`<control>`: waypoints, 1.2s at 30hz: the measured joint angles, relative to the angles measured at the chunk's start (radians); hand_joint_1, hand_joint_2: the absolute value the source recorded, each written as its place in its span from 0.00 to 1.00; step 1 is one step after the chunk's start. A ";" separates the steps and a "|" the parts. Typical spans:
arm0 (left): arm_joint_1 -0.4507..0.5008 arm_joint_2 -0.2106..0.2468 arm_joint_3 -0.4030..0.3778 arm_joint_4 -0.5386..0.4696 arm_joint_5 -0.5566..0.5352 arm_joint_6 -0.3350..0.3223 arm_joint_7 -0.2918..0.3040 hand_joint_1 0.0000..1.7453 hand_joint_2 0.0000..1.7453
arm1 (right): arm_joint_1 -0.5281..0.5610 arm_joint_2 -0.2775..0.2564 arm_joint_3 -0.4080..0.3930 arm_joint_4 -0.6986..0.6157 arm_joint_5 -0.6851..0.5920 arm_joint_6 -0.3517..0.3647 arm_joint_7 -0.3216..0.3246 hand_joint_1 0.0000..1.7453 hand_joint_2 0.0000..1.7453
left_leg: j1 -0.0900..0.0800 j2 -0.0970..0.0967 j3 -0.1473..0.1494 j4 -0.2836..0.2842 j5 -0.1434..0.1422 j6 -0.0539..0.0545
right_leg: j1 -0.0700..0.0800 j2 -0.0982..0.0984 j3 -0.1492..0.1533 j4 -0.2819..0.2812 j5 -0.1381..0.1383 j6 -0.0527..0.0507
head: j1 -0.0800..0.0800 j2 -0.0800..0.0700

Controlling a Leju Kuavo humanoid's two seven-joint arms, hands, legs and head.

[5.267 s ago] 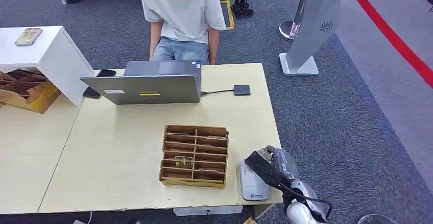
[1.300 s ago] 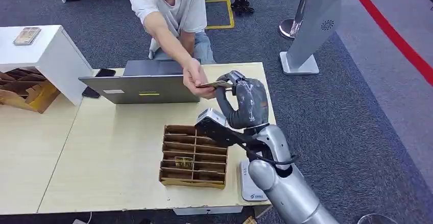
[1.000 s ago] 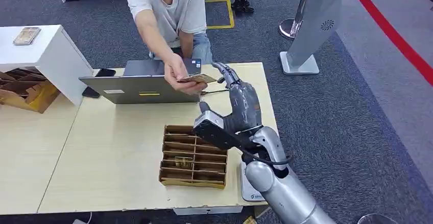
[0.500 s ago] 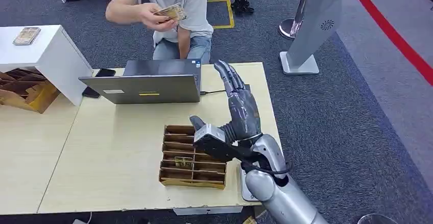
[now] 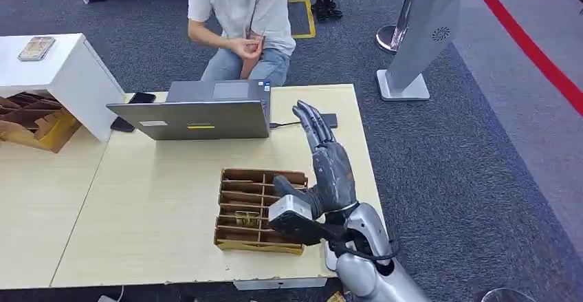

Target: Pass the card to the sensor for recognition and then transmit it.

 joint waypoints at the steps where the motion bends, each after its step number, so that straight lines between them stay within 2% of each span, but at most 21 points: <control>1: 0.002 0.000 0.002 0.000 0.002 0.001 -0.004 0.00 0.00 | 0.020 -0.005 0.000 -0.014 -0.014 -0.009 -0.013 0.00 0.00 | 0.000 0.000 0.000 0.000 0.000 0.000 | 0.000 0.000 0.000 0.000 0.000 0.000 | 0.001 0.000; 6: 0.013 0.000 0.013 0.000 0.009 0.009 -0.015 0.00 0.00 | 0.122 -0.029 -0.001 -0.095 -0.121 -0.014 -0.092 0.00 0.00 | 0.000 0.000 0.000 0.000 -0.001 0.000 | 0.000 0.000 0.000 0.000 -0.001 -0.001 | 0.000 0.000; 19: 0.021 0.001 0.030 0.000 0.018 0.010 -0.029 0.00 0.00 | 0.275 -0.062 -0.026 -0.202 -0.217 0.000 -0.158 0.00 0.00 | 0.000 0.000 0.000 0.000 -0.001 0.000 | 0.000 0.000 0.000 0.000 -0.001 -0.001 | 0.000 0.000; 29: 0.025 0.001 0.031 0.000 0.019 0.011 -0.031 0.00 0.00 | 0.328 -0.083 -0.035 -0.228 -0.301 0.050 -0.211 0.00 0.00 | 0.000 0.000 0.000 0.000 -0.002 0.000 | 0.000 0.000 0.000 0.000 -0.001 -0.001 | 0.000 0.000; 36: 0.026 0.002 0.032 0.000 0.021 0.013 -0.039 0.00 0.00 | 0.343 -0.095 -0.035 -0.228 -0.386 0.102 -0.221 0.00 0.00 | 0.000 0.000 0.000 0.000 -0.002 0.000 | 0.000 0.000 0.000 0.000 -0.001 -0.001 | 0.000 0.000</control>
